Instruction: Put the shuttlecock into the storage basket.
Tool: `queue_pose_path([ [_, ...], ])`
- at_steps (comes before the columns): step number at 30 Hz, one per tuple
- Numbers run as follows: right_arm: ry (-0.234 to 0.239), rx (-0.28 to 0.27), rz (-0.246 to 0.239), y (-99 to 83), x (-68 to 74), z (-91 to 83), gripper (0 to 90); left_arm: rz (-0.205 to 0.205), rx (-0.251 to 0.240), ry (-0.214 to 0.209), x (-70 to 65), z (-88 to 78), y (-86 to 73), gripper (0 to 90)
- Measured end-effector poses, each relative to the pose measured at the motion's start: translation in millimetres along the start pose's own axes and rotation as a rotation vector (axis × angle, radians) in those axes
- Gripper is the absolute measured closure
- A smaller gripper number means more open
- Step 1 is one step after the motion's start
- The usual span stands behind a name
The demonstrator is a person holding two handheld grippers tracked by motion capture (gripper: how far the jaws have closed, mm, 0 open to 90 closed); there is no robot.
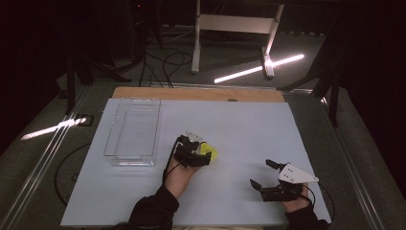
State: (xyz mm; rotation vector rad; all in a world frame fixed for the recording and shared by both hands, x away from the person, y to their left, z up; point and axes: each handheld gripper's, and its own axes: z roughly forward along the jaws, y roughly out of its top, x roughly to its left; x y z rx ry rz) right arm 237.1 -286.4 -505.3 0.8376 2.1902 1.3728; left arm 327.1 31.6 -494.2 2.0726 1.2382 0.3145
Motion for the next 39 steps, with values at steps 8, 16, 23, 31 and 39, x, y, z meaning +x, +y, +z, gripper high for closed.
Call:
queue_pose_path([
  [8,-0.001,0.000,0.002,-0.1,-0.4,-0.4,8.6,-0.019,0.012,-0.009,-0.1,10.6,-1.6,37.9],
  [16,-0.002,0.001,0.000,-0.1,-0.4,-0.3,8.6,-0.015,0.043,0.015,1.4,21.9,-3.2,50.8],
  [23,-0.005,0.001,-0.004,0.3,-0.4,-1.3,8.6,-0.019,0.073,0.013,6.3,29.5,-6.3,59.4],
  [31,-0.002,0.006,-0.002,-0.1,-0.3,-0.2,8.6,-0.039,0.066,0.032,9.9,32.7,-7.6,73.8],
  [39,-0.003,0.004,-0.002,-0.1,-0.1,-0.3,8.6,-0.040,0.073,0.039,20.0,31.3,-3.5,88.6],
])
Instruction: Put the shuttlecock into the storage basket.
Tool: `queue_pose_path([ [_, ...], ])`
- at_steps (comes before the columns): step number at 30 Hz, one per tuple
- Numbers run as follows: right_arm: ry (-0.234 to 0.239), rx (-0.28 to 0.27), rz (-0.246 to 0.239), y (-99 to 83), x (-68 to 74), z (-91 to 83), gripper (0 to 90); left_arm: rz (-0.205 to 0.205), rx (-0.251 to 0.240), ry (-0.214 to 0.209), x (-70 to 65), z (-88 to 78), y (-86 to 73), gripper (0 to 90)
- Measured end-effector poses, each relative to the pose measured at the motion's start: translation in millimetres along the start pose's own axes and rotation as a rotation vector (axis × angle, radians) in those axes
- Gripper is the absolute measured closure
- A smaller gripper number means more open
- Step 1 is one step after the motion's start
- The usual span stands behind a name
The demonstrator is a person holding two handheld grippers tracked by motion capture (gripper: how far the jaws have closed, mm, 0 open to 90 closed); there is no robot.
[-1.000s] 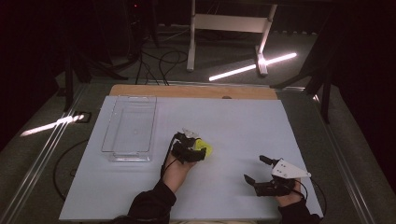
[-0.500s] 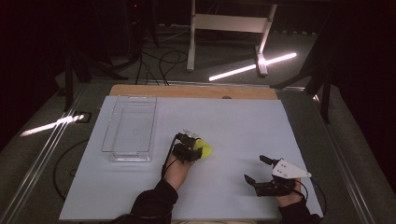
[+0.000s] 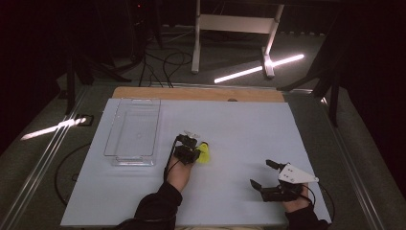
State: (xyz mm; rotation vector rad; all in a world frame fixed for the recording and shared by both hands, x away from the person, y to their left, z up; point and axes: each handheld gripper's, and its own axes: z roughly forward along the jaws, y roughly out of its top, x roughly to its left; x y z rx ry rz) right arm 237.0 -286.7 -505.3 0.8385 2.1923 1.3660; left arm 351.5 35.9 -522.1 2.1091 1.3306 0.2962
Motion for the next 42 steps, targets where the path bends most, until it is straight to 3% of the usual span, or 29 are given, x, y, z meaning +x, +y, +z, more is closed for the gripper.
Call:
queue_pose_path([
  [3,-0.002,0.000,0.001,0.1,-0.2,-0.4,8.6,0.003,0.004,-0.007,2.4,-1.4,2.9,89.1],
  [6,-0.001,-0.001,0.001,0.0,-0.5,-0.3,8.6,0.050,0.020,-0.027,6.8,-8.4,10.2,89.1],
  [7,-0.001,0.000,0.001,0.0,-0.5,-0.2,8.6,0.085,0.030,-0.019,6.3,-11.3,12.9,89.2],
  [10,-0.002,0.000,-0.001,0.1,-0.3,0.1,8.6,0.126,0.048,-0.018,5.0,-17.2,18.4,89.2],
  [11,-0.003,0.000,-0.002,0.2,-0.3,0.0,8.6,0.161,0.067,-0.013,3.7,-19.0,20.7,89.2],
  [13,-0.003,-0.001,0.000,0.3,-0.3,-0.3,8.7,0.192,0.088,-0.018,3.1,-22.1,24.0,89.2],
  [19,-0.005,0.001,0.000,0.3,-0.6,-0.5,8.6,0.227,0.147,-0.097,6.6,-31.9,30.0,89.2],
  [22,-0.006,0.002,-0.002,0.3,-0.5,0.0,8.6,0.266,0.178,-0.108,6.9,-37.0,32.2,89.2],
  [29,-0.007,0.003,-0.003,0.6,-0.1,0.2,8.6,0.314,0.201,-0.130,6.6,-48.2,37.7,89.2],
  [33,-0.004,0.006,-0.002,0.3,-0.1,0.7,8.6,0.366,0.218,-0.149,6.4,-61.3,41.3,89.2],
  [42,-0.007,0.007,-0.003,0.6,0.0,1.2,8.7,0.388,0.190,-0.139,13.5,-88.8,52.0,89.2],
])
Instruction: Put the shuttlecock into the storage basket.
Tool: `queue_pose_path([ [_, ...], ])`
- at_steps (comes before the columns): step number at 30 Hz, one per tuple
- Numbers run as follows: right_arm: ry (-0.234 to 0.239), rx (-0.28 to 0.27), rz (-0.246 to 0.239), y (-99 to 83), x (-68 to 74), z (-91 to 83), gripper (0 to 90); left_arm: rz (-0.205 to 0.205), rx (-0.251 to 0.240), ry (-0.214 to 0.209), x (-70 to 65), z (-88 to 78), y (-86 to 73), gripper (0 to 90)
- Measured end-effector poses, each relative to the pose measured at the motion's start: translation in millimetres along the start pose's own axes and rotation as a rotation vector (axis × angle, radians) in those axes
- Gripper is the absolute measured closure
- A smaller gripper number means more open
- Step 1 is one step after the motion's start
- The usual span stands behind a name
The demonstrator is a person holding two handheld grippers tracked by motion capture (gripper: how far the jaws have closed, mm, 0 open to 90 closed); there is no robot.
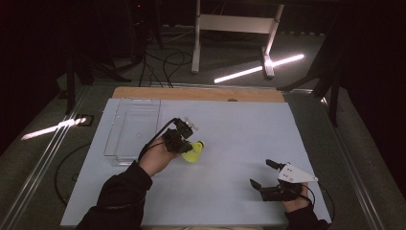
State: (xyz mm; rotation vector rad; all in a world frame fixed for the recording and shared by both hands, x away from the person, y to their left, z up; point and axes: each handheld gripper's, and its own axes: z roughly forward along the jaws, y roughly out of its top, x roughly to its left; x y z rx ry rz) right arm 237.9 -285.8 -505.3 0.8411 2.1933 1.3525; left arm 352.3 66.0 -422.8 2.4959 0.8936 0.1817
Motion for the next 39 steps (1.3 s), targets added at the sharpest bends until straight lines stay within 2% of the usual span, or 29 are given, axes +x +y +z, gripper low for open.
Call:
queue_pose_path([
  [8,0.002,0.000,-0.005,0.5,0.5,0.3,8.6,0.002,-0.014,0.015,8.0,-21.9,1.2,89.3],
  [17,-0.001,0.003,-0.005,0.6,1.0,1.2,8.6,-0.002,-0.040,0.065,22.8,-56.0,3.6,89.3],
  [20,-0.001,0.003,-0.005,0.7,1.1,1.2,8.6,-0.006,-0.044,0.082,25.3,-61.3,3.6,89.3],
  [21,-0.003,0.004,-0.006,0.8,1.2,1.2,8.6,-0.008,-0.046,0.106,28.8,-66.3,2.9,89.3],
  [24,-0.002,0.003,-0.007,0.9,1.2,1.1,8.6,-0.013,-0.046,0.118,32.9,-71.2,1.0,89.3],
  [25,-0.004,0.002,-0.005,0.9,1.2,0.8,8.6,-0.031,-0.057,0.134,37.6,-77.2,-1.1,89.3],
  [30,-0.004,0.003,-0.006,0.7,1.0,1.2,8.6,-0.053,-0.076,0.158,46.4,-89.6,-5.0,89.3],
  [31,-0.004,0.005,-0.006,0.8,1.1,1.3,8.6,-0.068,-0.084,0.170,51.2,-95.2,-7.6,89.3],
  [39,-0.003,0.004,-0.006,1.4,1.4,1.6,8.6,-0.132,-0.101,0.208,70.3,-109.3,-22.5,89.3],
])
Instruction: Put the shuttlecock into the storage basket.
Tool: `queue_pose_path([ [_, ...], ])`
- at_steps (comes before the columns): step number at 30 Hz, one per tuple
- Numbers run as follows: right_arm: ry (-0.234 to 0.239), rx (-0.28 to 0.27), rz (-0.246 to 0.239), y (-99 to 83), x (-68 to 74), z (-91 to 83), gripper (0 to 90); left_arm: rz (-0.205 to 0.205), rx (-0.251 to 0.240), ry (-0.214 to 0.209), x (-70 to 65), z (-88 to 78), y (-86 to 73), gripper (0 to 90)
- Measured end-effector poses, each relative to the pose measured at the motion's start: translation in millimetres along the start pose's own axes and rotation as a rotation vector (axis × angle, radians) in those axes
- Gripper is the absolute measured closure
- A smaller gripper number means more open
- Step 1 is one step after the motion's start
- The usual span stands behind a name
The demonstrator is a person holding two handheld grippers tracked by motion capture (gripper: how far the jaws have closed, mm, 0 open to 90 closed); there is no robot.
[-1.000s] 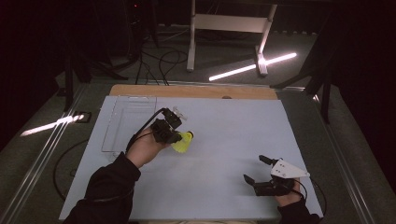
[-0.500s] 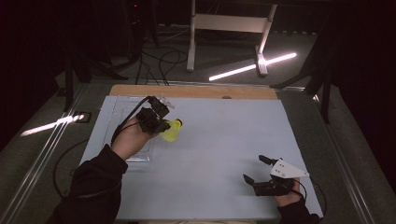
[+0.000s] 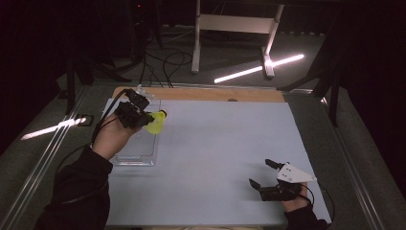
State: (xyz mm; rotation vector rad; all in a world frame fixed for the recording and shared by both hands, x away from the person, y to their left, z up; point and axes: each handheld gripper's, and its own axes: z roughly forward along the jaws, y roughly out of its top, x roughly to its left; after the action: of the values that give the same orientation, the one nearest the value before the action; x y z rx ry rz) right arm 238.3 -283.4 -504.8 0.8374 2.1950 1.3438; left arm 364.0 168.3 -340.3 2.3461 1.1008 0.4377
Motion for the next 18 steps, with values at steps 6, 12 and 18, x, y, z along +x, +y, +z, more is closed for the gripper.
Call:
queue_pose_path([
  [6,0.000,0.001,0.001,-0.1,-0.1,0.4,8.6,-0.031,-0.006,0.021,10.8,-4.7,-5.7,89.3],
  [12,0.000,0.002,-0.002,-0.1,0.0,0.8,8.6,-0.075,-0.021,0.038,22.5,-9.5,-14.2,89.3],
  [18,0.001,0.003,-0.001,0.1,0.9,1.4,8.6,-0.101,-0.027,0.052,27.1,-7.7,-19.5,89.3],
])
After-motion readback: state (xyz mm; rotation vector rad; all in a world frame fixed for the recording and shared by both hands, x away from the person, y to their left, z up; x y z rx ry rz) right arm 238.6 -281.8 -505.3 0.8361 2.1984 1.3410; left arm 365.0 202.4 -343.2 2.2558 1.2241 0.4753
